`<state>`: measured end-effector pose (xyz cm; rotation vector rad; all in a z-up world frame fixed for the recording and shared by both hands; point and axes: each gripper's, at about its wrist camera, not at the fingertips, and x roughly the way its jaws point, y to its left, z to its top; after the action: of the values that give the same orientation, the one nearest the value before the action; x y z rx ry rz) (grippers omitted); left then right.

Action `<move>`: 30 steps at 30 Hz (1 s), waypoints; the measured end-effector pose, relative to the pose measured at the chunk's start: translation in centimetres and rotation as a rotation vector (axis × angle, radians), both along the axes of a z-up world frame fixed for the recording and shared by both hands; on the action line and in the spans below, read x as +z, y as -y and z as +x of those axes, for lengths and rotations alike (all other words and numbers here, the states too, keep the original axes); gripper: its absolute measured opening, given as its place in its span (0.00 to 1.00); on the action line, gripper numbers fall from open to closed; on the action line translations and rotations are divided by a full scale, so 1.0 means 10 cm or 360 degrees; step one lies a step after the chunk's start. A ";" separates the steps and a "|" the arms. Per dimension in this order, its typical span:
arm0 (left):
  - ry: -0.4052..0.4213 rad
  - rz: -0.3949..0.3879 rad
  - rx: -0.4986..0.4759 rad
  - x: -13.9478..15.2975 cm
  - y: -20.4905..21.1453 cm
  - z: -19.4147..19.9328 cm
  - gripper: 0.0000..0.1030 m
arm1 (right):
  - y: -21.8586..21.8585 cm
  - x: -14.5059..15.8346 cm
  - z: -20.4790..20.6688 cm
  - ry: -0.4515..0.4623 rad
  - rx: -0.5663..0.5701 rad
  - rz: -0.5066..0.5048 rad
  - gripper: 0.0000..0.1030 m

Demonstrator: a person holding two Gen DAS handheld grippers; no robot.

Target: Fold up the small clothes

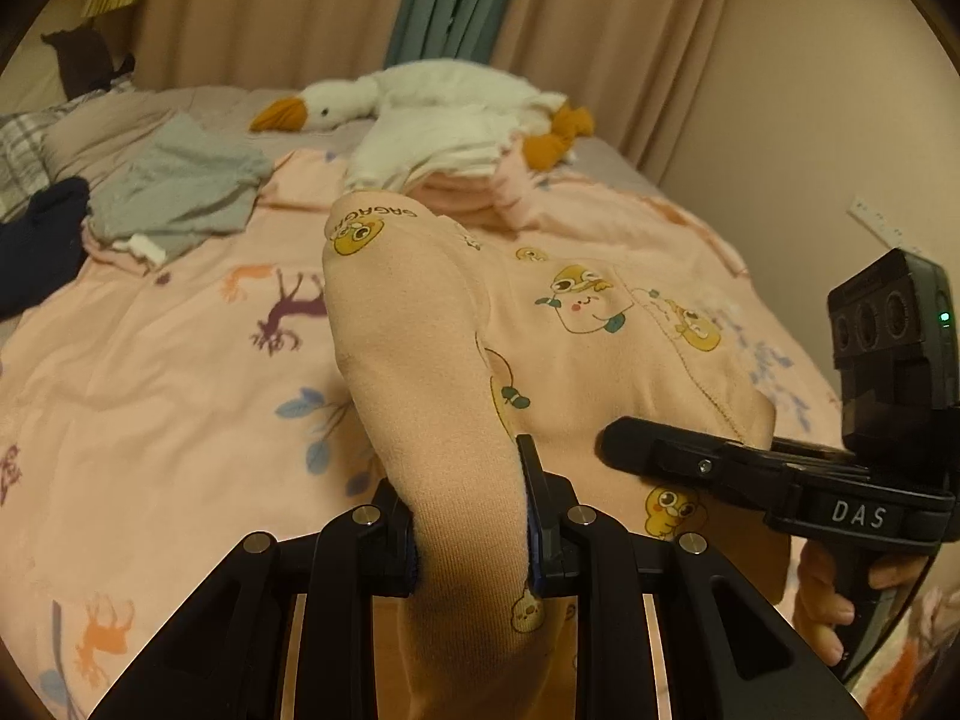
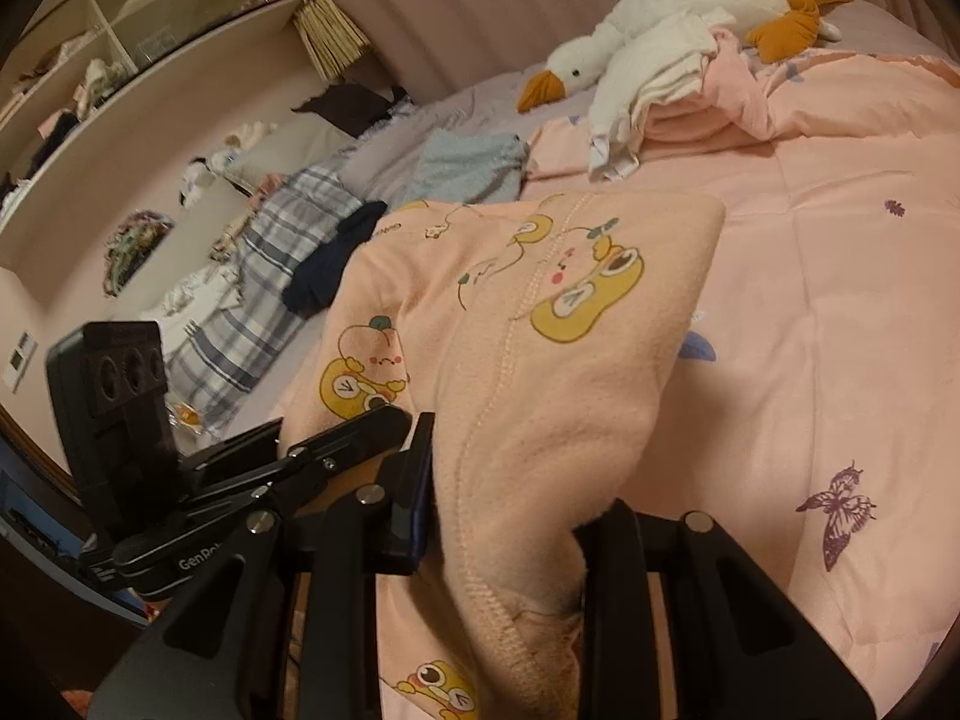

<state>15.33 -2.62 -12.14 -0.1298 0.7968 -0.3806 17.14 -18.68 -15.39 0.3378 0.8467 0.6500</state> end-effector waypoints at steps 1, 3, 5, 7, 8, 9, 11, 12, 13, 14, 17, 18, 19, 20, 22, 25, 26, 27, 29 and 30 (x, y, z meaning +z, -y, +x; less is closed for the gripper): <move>-0.0037 0.0008 0.0011 -0.09 -0.01 0.06 0.23 | -0.03 -0.03 0.03 -0.0008 0.0000 -0.0019 0.26; -0.0142 0.0006 0.0053 -0.28 -0.03 0.18 0.23 | -0.09 -0.17 0.12 -0.0056 -0.0010 -0.0061 0.26; -0.0219 0.0038 0.0083 -0.46 -0.02 0.24 0.23 | -0.15 -0.34 0.22 -0.0133 -0.0026 -0.0117 0.27; -0.0301 0.0124 0.0091 -0.69 0.01 0.29 0.23 | -0.22 -0.60 0.35 -0.0234 -0.0029 -0.0198 0.28; -0.0334 0.0163 0.0090 -0.78 0.02 0.30 0.23 | -0.24 -0.68 0.38 -0.0275 -0.0028 -0.0209 0.29; -0.0341 0.0194 0.0086 -0.87 0.02 0.31 0.23 | -0.26 -0.82 0.42 -0.0343 -0.0020 -0.0222 0.29; -0.0321 0.0137 0.0082 -0.91 -0.05 0.29 0.25 | -0.27 -0.95 0.45 -0.0370 -0.0029 -0.0242 0.34; -0.0347 0.0075 0.0094 -0.90 -0.11 0.29 0.29 | -0.25 -0.97 0.45 -0.0360 -0.0039 -0.0215 0.36; -0.0370 0.0040 0.0106 -0.91 -0.15 0.31 0.35 | -0.23 -0.97 0.45 -0.0368 -0.0047 -0.0195 0.39; -0.0398 -0.0004 0.0121 -0.92 -0.21 0.32 0.37 | -0.20 -0.97 0.46 -0.0386 -0.0054 -0.0186 0.43; -0.0469 -0.0127 0.0208 -0.87 -0.40 0.31 0.37 | -0.10 -0.94 0.44 -0.0437 -0.0101 -0.0156 0.47; -0.0457 -0.0136 0.0242 -0.81 -0.44 0.29 0.35 | -0.07 -0.92 0.42 -0.0450 -0.0121 -0.0156 0.48; -0.0415 -0.0126 0.0278 -0.71 -0.46 0.25 0.34 | -0.03 -0.87 0.40 -0.0467 -0.0156 -0.0165 0.49; -0.0334 -0.0093 0.0310 -0.58 -0.47 0.18 0.34 | 0.01 -0.82 0.38 -0.0475 -0.0201 -0.0181 0.49; -0.0103 0.0019 0.0382 -0.30 -0.48 0.02 0.34 | 0.10 -0.69 0.35 -0.0433 -0.0254 -0.0163 0.49; 0.0029 -0.0008 0.0417 -0.08 -0.53 -0.15 0.34 | 0.20 -0.44 0.22 -0.0285 -0.0288 -0.0085 0.47; 0.0018 -0.0062 0.0389 -0.07 -0.54 -0.16 0.34 | 0.20 -0.40 0.20 -0.0255 -0.0290 -0.0077 0.40; -0.0027 -0.0134 0.0337 -0.09 -0.54 -0.16 0.34 | 0.19 -0.34 0.16 -0.0212 -0.0288 -0.0076 0.30; -0.0116 -0.0181 0.0278 -0.20 -0.51 -0.10 0.30 | 0.15 -0.29 0.13 -0.0171 -0.0272 -0.0098 0.18; -0.0141 -0.0162 0.0275 -0.26 -0.47 -0.07 0.29 | 0.10 -0.28 0.10 -0.0157 -0.0248 -0.0100 0.14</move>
<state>14.59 2.09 -14.71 -0.3106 0.8467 -0.2530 18.18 -19.71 -18.17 0.3772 0.9229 0.4638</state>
